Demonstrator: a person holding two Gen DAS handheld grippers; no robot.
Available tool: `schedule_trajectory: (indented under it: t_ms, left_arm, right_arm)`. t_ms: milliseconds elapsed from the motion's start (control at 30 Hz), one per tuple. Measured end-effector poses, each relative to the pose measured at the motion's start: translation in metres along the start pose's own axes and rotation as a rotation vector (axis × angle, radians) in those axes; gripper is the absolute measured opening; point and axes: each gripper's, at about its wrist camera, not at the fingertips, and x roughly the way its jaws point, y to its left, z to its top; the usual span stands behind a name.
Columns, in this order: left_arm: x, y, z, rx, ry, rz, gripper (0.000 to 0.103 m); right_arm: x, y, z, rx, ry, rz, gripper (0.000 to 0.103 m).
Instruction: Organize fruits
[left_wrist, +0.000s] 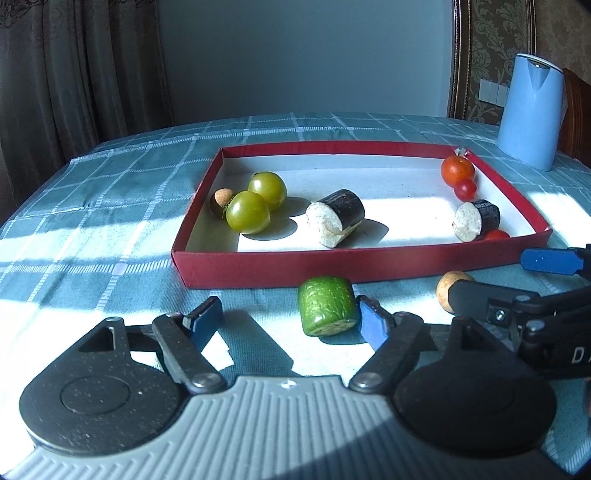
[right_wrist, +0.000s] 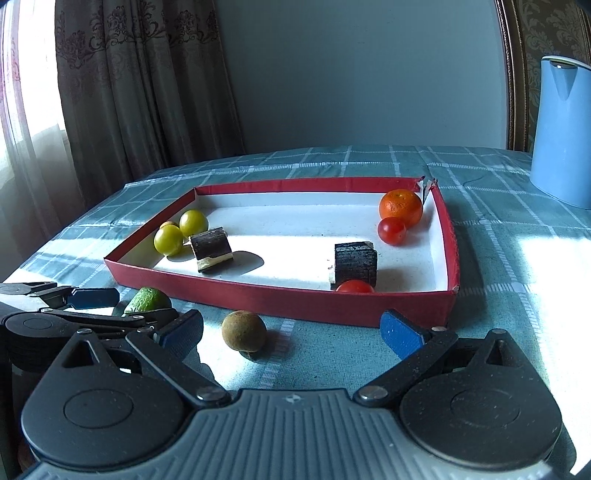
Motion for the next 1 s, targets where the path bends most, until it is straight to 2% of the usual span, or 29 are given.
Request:
schedule_trajectory:
  t_ms: [100, 267, 500, 567, 700, 1000]
  left_arm:
    - [0.003, 0.004, 0.001, -0.026, 0.01, 0.01, 0.083]
    - [0.004, 0.004, 0.001, -0.031, 0.012, 0.028, 0.086]
    - [0.005, 0.007, 0.002, -0.047, 0.021, 0.041, 0.092]
    - [0.005, 0.006, 0.001, -0.042, 0.02, 0.048, 0.094]
    - [0.005, 0.006, 0.001, -0.043, 0.022, 0.055, 0.097]
    - [0.007, 0.005, 0.002, -0.04, 0.029, 0.066, 0.103]
  right_arm:
    - [0.006, 0.006, 0.001, 0.0, 0.015, 0.003, 0.101]
    - [0.013, 0.003, 0.0, 0.018, 0.054, -0.02, 0.1]
    - [0.014, 0.005, 0.0, 0.0, 0.055, -0.049, 0.099]
    - [0.013, 0.006, 0.0, -0.001, 0.052, -0.064, 0.097]
    - [0.011, 0.008, -0.001, -0.021, 0.048, -0.1, 0.086]
    - [0.012, 0.013, -0.003, -0.059, 0.057, -0.135, 0.083]
